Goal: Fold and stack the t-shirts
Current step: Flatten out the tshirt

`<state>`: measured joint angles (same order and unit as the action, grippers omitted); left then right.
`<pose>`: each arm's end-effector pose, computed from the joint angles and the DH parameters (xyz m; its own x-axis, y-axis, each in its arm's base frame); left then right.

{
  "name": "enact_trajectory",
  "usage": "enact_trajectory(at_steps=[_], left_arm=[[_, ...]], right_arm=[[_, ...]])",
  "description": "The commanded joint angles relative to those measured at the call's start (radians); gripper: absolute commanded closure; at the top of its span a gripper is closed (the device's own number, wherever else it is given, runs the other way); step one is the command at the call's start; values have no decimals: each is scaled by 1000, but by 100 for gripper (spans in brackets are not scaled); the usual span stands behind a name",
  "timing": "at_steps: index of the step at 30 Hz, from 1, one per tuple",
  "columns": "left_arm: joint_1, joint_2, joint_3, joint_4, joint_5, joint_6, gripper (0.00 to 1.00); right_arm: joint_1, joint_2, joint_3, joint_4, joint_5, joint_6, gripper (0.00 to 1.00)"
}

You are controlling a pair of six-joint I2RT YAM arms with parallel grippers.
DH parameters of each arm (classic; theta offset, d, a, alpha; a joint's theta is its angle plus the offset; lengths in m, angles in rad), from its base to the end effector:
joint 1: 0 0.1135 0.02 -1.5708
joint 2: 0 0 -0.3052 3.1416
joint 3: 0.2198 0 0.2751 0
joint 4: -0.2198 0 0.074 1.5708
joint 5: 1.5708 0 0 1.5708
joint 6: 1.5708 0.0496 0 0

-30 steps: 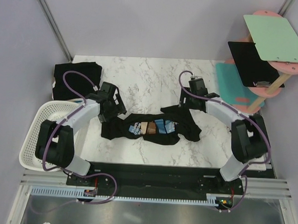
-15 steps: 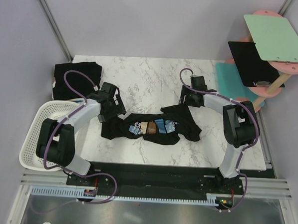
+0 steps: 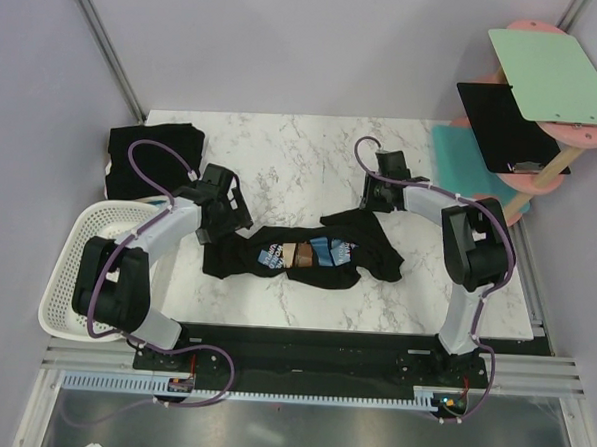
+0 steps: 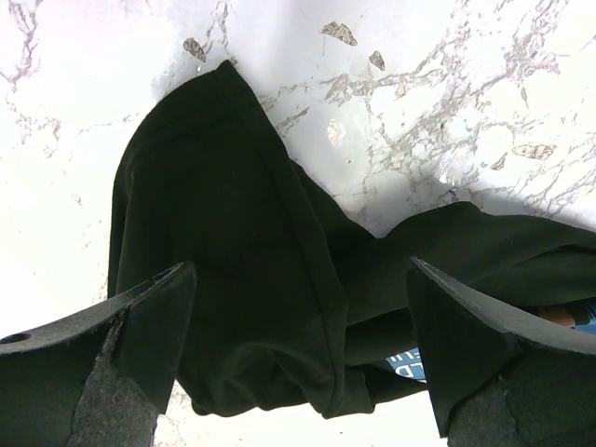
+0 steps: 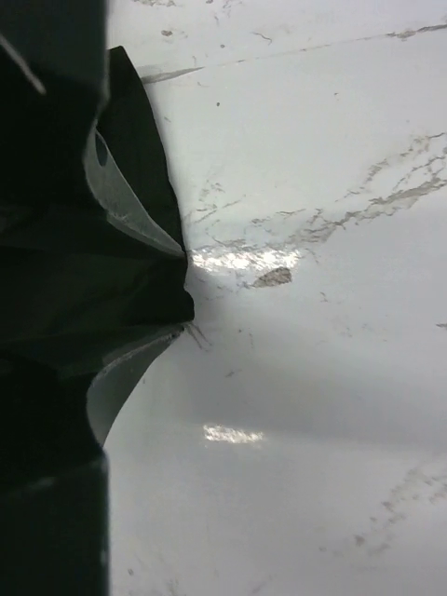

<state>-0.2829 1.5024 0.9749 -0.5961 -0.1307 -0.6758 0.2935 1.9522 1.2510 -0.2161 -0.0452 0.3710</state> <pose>0.3039 -0.0816 0.2236 -0.8148 -0.4090 -0.4109 -0.3679 0.9125 -0.1788 0.4326 0.1331 0.1713 -0.8226 0.1297 -0.5536 -0.0183 0.9671 0.2538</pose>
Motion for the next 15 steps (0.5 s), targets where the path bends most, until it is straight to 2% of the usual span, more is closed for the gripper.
enact_trajectory(at_steps=[1, 2, 4, 5, 10, 15], left_arm=[[4, -13, 15, 18, -30, 24, 0], [5, -14, 22, 18, -30, 24, 0], [8, -16, 33, 16, -29, 25, 0], [10, -16, 45, 15, -30, 28, 0], [19, -19, 70, -2, -38, 36, 0], [34, -18, 84, -7, -44, 47, 0]], right_arm=[[56, 45, 34, -112, 22, -20, 65], [62, 62, 48, -124, 37, -23, 75], [81, 79, 59, -137, 39, -32, 85], [78, 82, 65, -137, 39, -29, 98], [79, 56, 126, -137, 100, -24, 100], [67, 19, 267, -137, 139, -18, 100]])
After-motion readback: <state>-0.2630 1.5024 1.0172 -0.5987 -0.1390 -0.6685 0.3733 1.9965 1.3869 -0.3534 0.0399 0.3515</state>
